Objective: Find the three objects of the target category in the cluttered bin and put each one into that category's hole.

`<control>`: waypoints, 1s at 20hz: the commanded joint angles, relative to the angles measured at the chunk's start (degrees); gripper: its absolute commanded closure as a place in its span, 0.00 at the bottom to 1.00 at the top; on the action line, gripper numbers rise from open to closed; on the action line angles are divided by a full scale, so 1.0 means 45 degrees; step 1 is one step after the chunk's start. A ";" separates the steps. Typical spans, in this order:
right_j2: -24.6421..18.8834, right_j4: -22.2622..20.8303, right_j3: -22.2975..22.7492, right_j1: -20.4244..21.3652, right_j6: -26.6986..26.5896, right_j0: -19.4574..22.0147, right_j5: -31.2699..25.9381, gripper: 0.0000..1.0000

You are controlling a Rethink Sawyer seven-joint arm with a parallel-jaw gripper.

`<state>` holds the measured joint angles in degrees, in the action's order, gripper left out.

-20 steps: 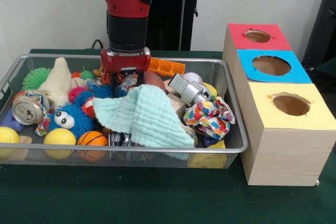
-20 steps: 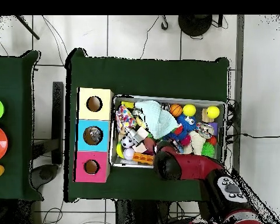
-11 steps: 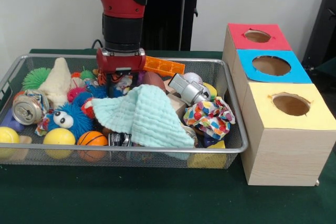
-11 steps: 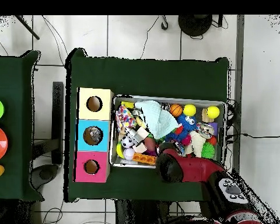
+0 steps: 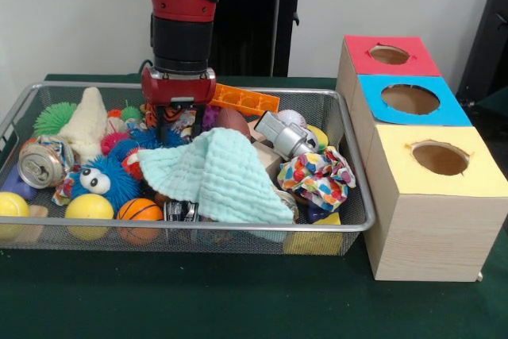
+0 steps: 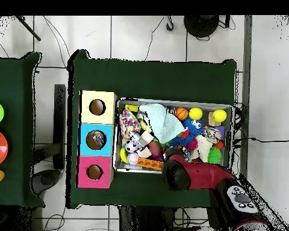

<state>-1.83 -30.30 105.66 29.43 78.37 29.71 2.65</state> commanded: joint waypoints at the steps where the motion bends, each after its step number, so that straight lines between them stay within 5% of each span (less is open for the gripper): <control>1: 0.0402 -0.0791 0.0854 0.0202 0.1320 0.0688 -0.0579 0.00; 16: 0.0239 -0.0747 0.1604 0.1430 0.0814 0.1205 -0.1551 0.00; 20: 0.0180 -0.0829 0.1196 0.1029 0.0728 0.1305 -0.1436 0.00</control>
<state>-1.04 -30.30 109.52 34.31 78.37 33.33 2.65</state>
